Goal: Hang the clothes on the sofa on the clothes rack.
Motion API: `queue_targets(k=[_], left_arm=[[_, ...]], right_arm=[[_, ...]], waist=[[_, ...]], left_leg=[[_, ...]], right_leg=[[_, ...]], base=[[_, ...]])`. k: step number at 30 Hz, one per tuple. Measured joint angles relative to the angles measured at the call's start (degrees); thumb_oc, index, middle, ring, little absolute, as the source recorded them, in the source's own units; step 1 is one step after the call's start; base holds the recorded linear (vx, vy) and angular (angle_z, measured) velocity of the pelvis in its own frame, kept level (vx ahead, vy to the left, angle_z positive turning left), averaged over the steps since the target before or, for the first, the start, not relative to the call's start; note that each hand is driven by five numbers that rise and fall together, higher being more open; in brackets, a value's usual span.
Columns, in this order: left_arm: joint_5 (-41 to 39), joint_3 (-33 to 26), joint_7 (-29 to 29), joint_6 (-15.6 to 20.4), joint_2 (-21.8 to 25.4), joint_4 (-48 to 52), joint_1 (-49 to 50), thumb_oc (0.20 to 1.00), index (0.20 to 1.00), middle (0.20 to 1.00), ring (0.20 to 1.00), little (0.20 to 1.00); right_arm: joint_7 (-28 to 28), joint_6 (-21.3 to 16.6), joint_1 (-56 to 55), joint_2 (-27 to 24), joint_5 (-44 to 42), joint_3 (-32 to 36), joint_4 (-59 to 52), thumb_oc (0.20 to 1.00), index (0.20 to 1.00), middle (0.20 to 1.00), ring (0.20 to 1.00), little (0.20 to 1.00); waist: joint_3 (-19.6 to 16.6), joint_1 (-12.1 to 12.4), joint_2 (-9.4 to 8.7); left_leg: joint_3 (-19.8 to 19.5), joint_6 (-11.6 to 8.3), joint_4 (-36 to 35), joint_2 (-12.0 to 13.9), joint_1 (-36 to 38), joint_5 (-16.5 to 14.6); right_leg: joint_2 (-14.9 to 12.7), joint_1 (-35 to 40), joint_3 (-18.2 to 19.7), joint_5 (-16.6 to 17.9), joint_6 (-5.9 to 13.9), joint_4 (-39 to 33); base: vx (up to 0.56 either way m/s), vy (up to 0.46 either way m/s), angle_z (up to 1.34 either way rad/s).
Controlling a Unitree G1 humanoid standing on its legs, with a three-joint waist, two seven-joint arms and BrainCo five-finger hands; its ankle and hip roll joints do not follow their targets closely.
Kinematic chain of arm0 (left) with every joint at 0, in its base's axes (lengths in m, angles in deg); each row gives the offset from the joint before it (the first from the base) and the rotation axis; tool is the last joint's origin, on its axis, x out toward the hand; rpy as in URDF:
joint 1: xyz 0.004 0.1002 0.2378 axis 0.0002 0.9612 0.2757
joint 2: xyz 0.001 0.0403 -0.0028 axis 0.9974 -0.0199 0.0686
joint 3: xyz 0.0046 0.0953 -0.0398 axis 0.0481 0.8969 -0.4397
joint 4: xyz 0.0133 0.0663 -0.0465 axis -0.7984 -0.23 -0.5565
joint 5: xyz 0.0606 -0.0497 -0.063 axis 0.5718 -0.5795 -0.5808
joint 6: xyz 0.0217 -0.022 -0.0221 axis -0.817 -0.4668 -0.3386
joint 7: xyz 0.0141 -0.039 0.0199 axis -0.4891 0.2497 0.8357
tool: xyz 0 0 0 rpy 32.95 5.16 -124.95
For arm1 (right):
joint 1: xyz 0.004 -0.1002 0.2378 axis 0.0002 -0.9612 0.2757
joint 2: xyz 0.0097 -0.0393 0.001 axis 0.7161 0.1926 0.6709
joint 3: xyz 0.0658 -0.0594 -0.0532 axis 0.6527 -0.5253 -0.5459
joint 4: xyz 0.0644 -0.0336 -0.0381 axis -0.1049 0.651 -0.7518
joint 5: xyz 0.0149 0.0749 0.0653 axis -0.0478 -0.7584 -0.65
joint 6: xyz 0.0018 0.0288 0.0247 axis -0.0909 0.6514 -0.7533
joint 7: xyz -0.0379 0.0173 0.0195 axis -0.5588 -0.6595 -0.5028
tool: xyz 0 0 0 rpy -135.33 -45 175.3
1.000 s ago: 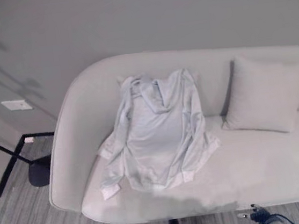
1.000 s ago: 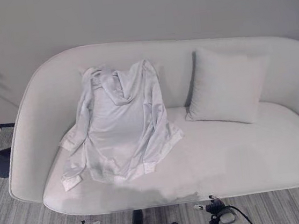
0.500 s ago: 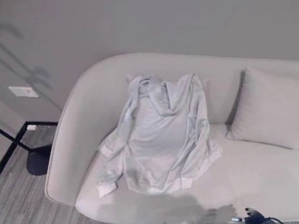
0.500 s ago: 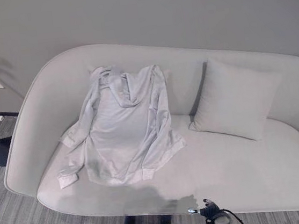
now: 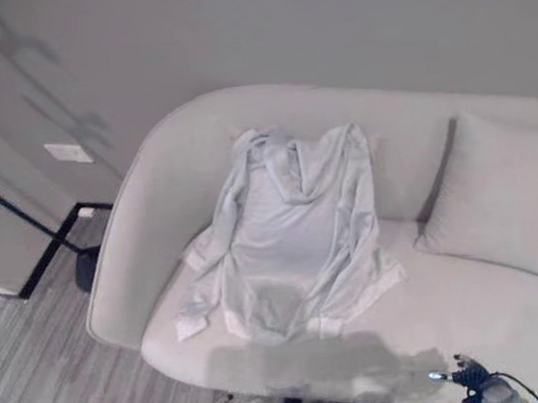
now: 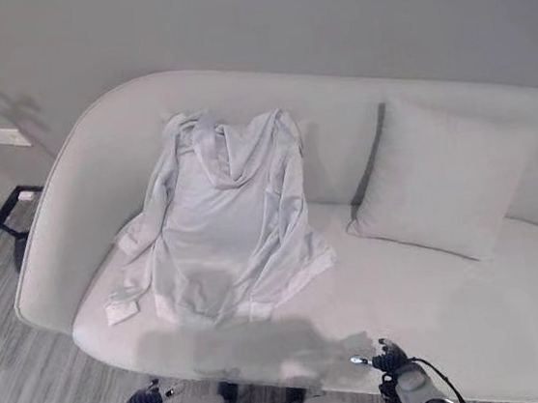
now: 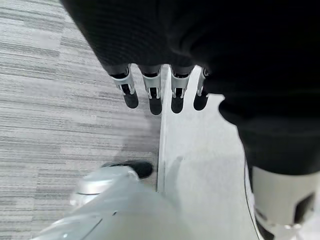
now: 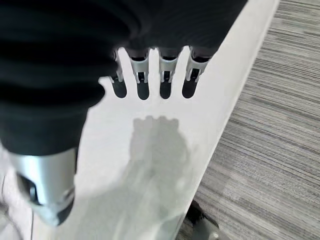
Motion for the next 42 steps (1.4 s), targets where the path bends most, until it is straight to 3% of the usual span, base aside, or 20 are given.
queue_targets(k=[1, 2, 3, 4, 6, 8, 10, 14, 16, 20, 21, 22, 23, 24, 26, 27, 31, 36, 40, 42], left_arm=[[0.00, 0.47, -0.02, -0.02, -0.58, 0.11, -0.31, 1.000, 1.000, 1.000, 1.000, 1.000], [-0.53, 0.63, 0.11, 0.00, -1.66, 0.22, 0.18, 1.000, 1.000, 1.000, 1.000, 1.000], [-0.47, 0.79, -0.12, 0.04, -2.28, -1.24, 0.17, 1.000, 1.000, 1.000, 1.000, 1.000], [-0.35, -0.03, -0.13, -0.58, -2.31, -2.40, 0.85, 1.000, 1.000, 1.000, 1.000, 1.000], [-0.27, -1.13, -0.19, -0.71, -2.15, -2.43, 1.89, 1.000, 1.000, 1.000, 1.000, 1.000], [0.26, -1.53, -0.18, -0.62, -0.62, -1.26, 3.46, 1.000, 1.000, 1.000, 1.000, 1.000], [0.64, -1.64, -0.15, -0.71, 2.56, -1.02, 3.58, 1.000, 1.000, 1.000, 1.000, 1.000], [0.66, -0.78, -0.18, -0.59, 3.21, -0.74, 3.52, 1.000, 1.000, 1.000, 1.000, 1.000], [0.67, 0.45, -0.29, -0.66, 3.20, -0.69, 3.12, 1.000, 1.000, 1.000, 1.000, 1.000], [1.54, 1.49, -0.01, -0.79, 3.09, -0.70, 3.65, 1.000, 1.000, 1.000, 1.000, 1.000], [2.05, 2.33, 0.00, -0.77, 3.12, -0.87, 3.45, 1.000, 1.000, 1.000, 1.000, 1.000], [2.33, 2.52, 0.02, -0.84, 2.84, -0.06, 3.27, 1.000, 1.000, 1.000, 1.000, 1.000], [2.26, 3.25, -0.16, -0.20, 2.14, 2.01, 3.55, 1.000, 1.000, 1.000, 1.000, 1.000], [2.17, 2.56, -0.32, -0.05, 1.83, 2.73, 4.00, 1.000, 1.000, 1.000, 1.000, 1.000], [2.12, 2.46, -0.38, -0.07, 0.45, 2.55, 5.75, 1.000, 1.000, 1.000, 1.000, 1.000], [2.09, 2.56, -0.35, 0.01, 0.20, 3.56, 6.37, 1.000, 1.000, 1.000, 1.000, 1.000], [1.83, 2.68, 0.38, 0.68, 0.97, 7.32, 5.60, 1.000, 1.000, 1.000, 1.000, 1.000], [1.73, 3.15, 0.83, 1.05, 0.98, 10.00, 6.14, 1.000, 1.000, 1.000, 1.000, 1.000], [1.70, 3.71, 0.99, 1.28, 1.49, 16.17, 7.28, 1.000, 1.000, 1.000, 1.000, 1.000], [1.66, 3.71, 0.95, 1.20, 3.58, 25.01, 9.46, 1.000, 1.000, 1.000, 1.000, 1.000]], right_arm=[[-0.03, -0.04, 0.36, -0.26, -0.01, 0.24, 0.38, 1.000, 1.000, 1.000, 1.000, 1.000], [-0.02, -0.49, -0.41, -0.45, -0.06, 1.82, 0.65, 1.000, 1.000, 1.000, 1.000, 1.000], [-0.26, -0.37, -0.75, -0.64, -0.16, 2.64, 1.30, 1.000, 1.000, 1.000, 1.000, 1.000], [-0.32, -0.17, -1.18, -0.61, -0.39, 2.75, 1.84, 1.000, 1.000, 1.000, 1.000, 1.000], [-0.33, -0.33, -2.38, -0.27, -1.17, 2.89, 1.53, 1.000, 1.000, 1.000, 1.000, 1.000], [-0.01, 0.03, -4.48, 1.52, -1.16, 2.71, 1.72, 1.000, 1.000, 1.000, 1.000, 1.000], [0.32, 0.14, -6.02, 4.59, -1.18, 2.77, 1.20, 1.000, 1.000, 1.000, 1.000, 1.000], [0.38, 0.12, -5.37, 5.63, -1.16, 3.19, 1.17, 1.000, 1.000, 1.000, 1.000, 1.000], [0.35, 0.20, -4.17, 5.61, -1.15, 3.12, 1.07, 1.000, 1.000, 1.000, 1.000, 1.000], [0.21, -0.26, -3.19, 4.98, -0.53, 0.96, 1.20, 1.000, 1.000, 1.000, 1.000, 1.000], [0.20, -0.21, -2.42, 4.42, -0.35, 0.11, 2.08, 1.000, 1.000, 1.000, 1.000, 1.000], [0.16, 0.28, -2.34, 3.67, 0.23, 0.85, 1.64, 1.000, 1.000, 1.000, 1.000, 1.000], [0.12, 0.30, -3.10, 3.04, 0.20, 2.02, 1.29, 1.000, 1.000, 1.000, 1.000, 1.000], [0.25, 0.27, -3.35, 3.00, 0.14, 1.74, 1.05, 1.000, 1.000, 1.000, 1.000, 1.000], [0.33, 0.13, -4.00, 1.70, 0.12, 0.08, 0.08, 1.000, 1.000, 1.000, 1.000, 1.000], [0.19, 0.03, -5.18, 1.29, 0.05, -0.11, -0.85, 1.000, 1.000, 1.000, 1.000, 1.000], [0.17, 0.02, -5.71, 1.26, -0.03, 0.27, -0.94, 1.000, 1.000, 1.000, 1.000, 1.000], [0.15, -0.26, -5.80, 1.04, -1.23, 0.63, -3.22, 1.000, 1.000, 1.000, 1.000, 1.000], [0.07, -0.59, -6.67, 0.49, -1.23, 2.11, -7.91, 1.000, 1.000, 1.000, 1.000, 1.000], [0.00, -0.64, -7.52, -1.01, -1.21, 2.17, -14.75, 1.000, 1.000, 1.000, 1.000, 1.000]], waist=[[0.70, 0.42, 0.76], [1.11, 0.59, 2.16], [0.75, 1.56, 3.14], [0.42, 1.79, 4.15], [0.20, 0.95, 3.29], [-1.27, 0.82, 1.01], [-2.89, 0.25, -1.69], [-3.80, 0.22, -0.59], [-3.75, 0.58, 0.10], [-4.63, 0.60, 0.35], [-4.73, 0.31, 0.49], [-5.01, -0.54, 0.06], [-4.86, -0.66, 0.12], [-4.48, -0.23, -1.18], [-5.06, -0.15, 0.06], [-6.16, -0.74, 1.32], [-6.61, -0.92, 0.25], [-6.57, -0.92, 0.53], [-6.52, -0.90, 1.02], [-6.28, -0.98, 1.35]], left_leg=[[0.02, -1.30, -3.48, 1.75, -1.52, 0.85], [-0.22, -2.20, -1.83, 3.86, -5.28, 0.22], [0.55, -2.45, -2.07, 3.39, -3.84, 0.02], [2.13, -1.18, -1.00, 2.88, 0.09, 0.99], [3.45, 1.24, 0.03, 0.05, 0.76, 4.22], [4.52, 2.31, -0.94, -2.90, 2.63, 5.11], [5.32, 4.08, -3.51, -4.70, 4.19, 6.24], [6.25, 5.55, -4.14, -4.94, 5.74, 5.97], [6.97, 5.59, -4.15, -4.73, 5.81, 5.94], [7.86, 5.59, -4.11, -4.44, 5.04, 5.93], [7.86, 5.57, -3.87, -4.48, 4.16, 5.92], [7.20, 5.46, -3.51, -4.91, 2.93, 5.89], [7.27, 2.37, -3.70, -5.05, 2.60, 4.18], [7.48, 3.28, 1.21, -6.18, 1.25, 4.34], [6.73, 2.46, 5.65, -4.25, 2.72, 2.13], [5.48, 4.66, 1.64, -4.03, 4.84, 2.02], [4.18, 3.94, -2.99, -3.51, 5.72, 2.65], [4.16, 3.49, -4.11, -1.87, 7.09, 3.64], [4.02, 3.50, -4.12, -1.54, 7.65, 3.65], [4.01, 3.56, -4.12, -1.49, 7.86, 4.49]], right_leg=[[-0.24, -0.21, 0.09, -0.07, 0.12, 0.00], [-0.64, 0.53, 1.90, -0.54, 0.77, 0.14], [-1.63, 0.80, 3.45, -1.26, 1.86, 0.03], [-2.72, 1.27, 4.31, -0.99, 2.10, 0.18], [-5.76, 2.82, 4.58, -0.73, 3.29, 0.10], [-8.28, 3.23, 6.51, -1.00, 4.94, 0.20], [-8.72, 3.04, 5.72, 2.09, 6.03, 2.17], [-9.59, -0.05, 6.71, 4.85, 8.22, 7.89], [-9.79, -2.49, 6.24, 5.34, 8.03, 11.18], [-7.31, -2.38, 6.22, 1.22, 12.06, 6.88], [-5.98, -2.36, 6.11, -0.20, 12.19, 5.19], [-5.08, -2.35, 7.72, -0.60, 10.02, 4.09], [-5.13, -2.71, 8.22, -0.84, 9.43, 2.52], [-6.75, -2.45, 7.74, 0.67, 8.27, 1.23], [-5.61, -1.11, 7.77, 1.16, 8.71, 0.38], [-5.06, -0.48, 8.10, 1.94, 9.05, 0.25], [-4.66, -1.56, 7.03, 1.98, 8.99, 0.25], [-3.18, -0.44, 6.11, 2.01, 8.91, 0.22], [-2.84, 0.37, 5.96, 2.00, 8.66, 0.22], [-2.79, 0.34, 5.98, 2.13, 8.49, 0.22]], base=[[0.24, 0.372, 0.31], [0.32, 0.499, -0.06], [0.40, 0.612, -0.59], [0.39, 0.600, -0.60], [0.23, 0.353, -0.33], [0.15, 0.268, -0.28], [0.16, 0.372, -0.24], [0.05, 0.175, -0.23], [0.06, 0.081, -0.25], [0.03, -0.018, -0.09], [0.03, -0.051, 0.43], [0.10, -0.097, 0.61], [0.10, -0.067, 0.42], [0.10, -0.063, 0.00], [0.07, -0.063, -0.19], [0.06, -0.066, 0.10], [0.05, -0.045, 0.19], [0.05, -0.022, 0.04], [0.04, -0.004, 0.03], [0.01, 0.002, -0.02]])
